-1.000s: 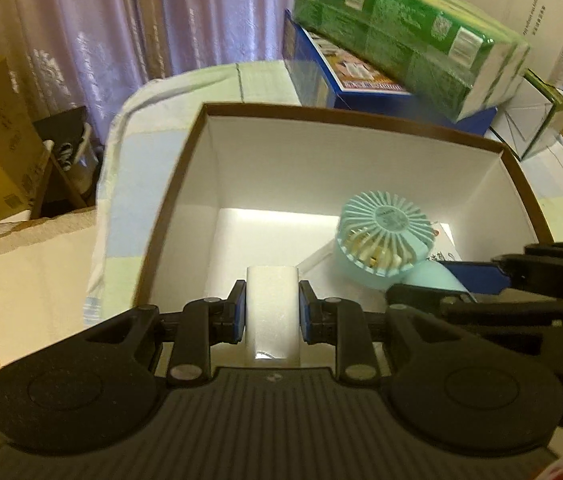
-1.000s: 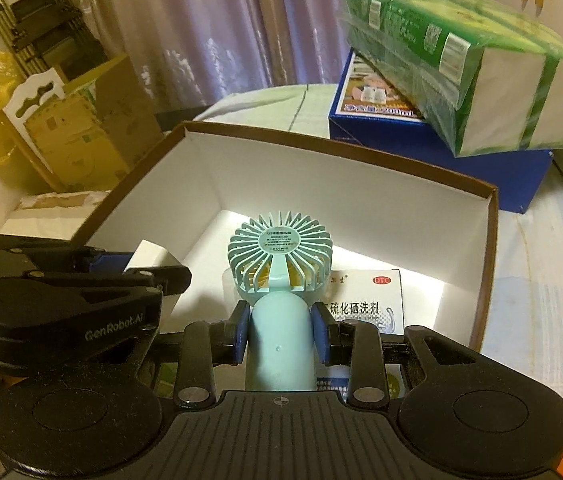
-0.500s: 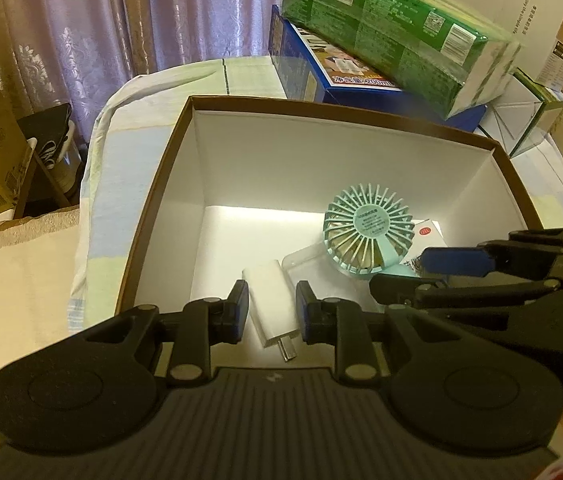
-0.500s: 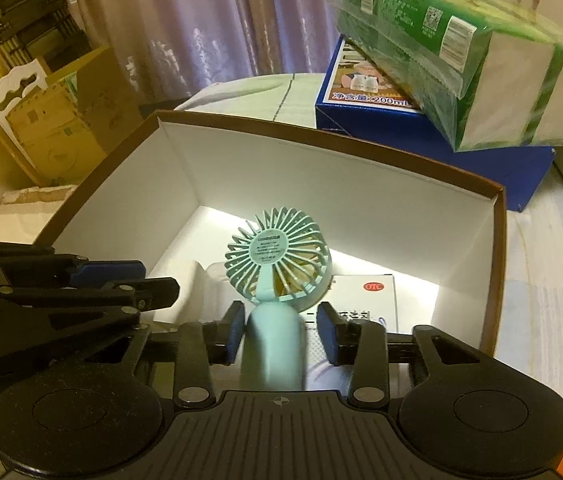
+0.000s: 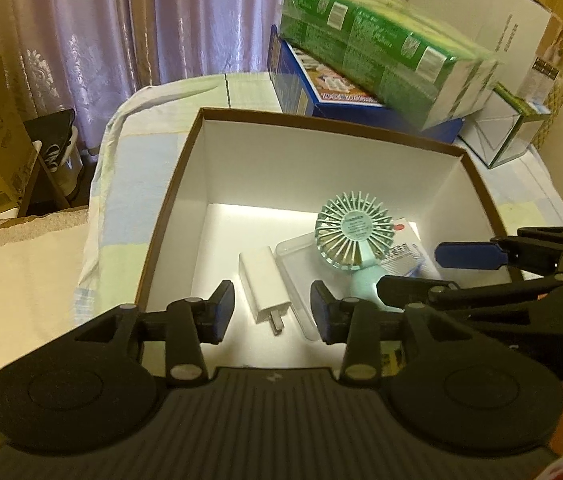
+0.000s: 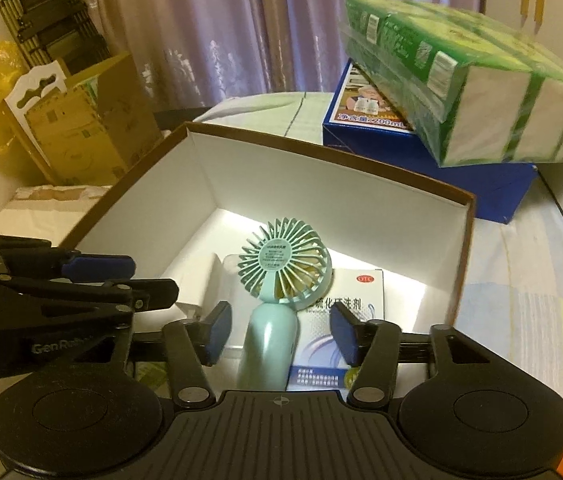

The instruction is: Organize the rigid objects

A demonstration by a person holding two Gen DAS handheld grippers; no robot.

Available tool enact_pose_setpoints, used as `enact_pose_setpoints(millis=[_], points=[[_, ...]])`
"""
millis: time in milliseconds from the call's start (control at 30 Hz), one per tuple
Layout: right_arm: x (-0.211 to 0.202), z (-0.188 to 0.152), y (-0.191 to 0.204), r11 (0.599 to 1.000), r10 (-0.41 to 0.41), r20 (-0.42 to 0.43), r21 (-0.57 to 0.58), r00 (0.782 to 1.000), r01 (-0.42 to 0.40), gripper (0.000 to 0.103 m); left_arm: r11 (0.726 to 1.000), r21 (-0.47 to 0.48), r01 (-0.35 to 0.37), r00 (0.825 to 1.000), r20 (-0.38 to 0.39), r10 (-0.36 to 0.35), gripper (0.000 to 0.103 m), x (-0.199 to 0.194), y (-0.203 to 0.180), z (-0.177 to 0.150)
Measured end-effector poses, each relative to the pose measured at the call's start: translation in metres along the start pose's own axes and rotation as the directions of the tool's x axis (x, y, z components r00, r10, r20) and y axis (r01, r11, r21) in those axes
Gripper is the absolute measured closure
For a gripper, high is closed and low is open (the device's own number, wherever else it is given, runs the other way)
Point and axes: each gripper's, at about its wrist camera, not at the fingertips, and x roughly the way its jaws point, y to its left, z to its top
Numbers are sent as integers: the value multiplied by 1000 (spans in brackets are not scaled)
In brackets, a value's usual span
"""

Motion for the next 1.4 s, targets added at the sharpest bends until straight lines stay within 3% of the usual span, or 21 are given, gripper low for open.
enact_pose_setpoints(millis=[267, 633, 867, 1400], points=[[-38, -14, 1, 1000, 21, 53, 19, 998, -22, 32, 1000, -7, 6, 997, 81, -5, 42, -44, -4, -17], [-102, -53, 6, 998, 11, 133, 56, 991, -18, 27, 999, 10, 42, 978, 203, -43, 26, -104, -26, -56], [-134, -84, 8, 998, -2, 142, 68, 990, -8, 27, 999, 2, 43, 974, 221, -42, 26, -136, -40, -84], [-197, -146, -5, 996, 62, 142, 60, 988, -71, 27, 998, -48, -28, 982, 187, 37, 26, -185, -101, -148]])
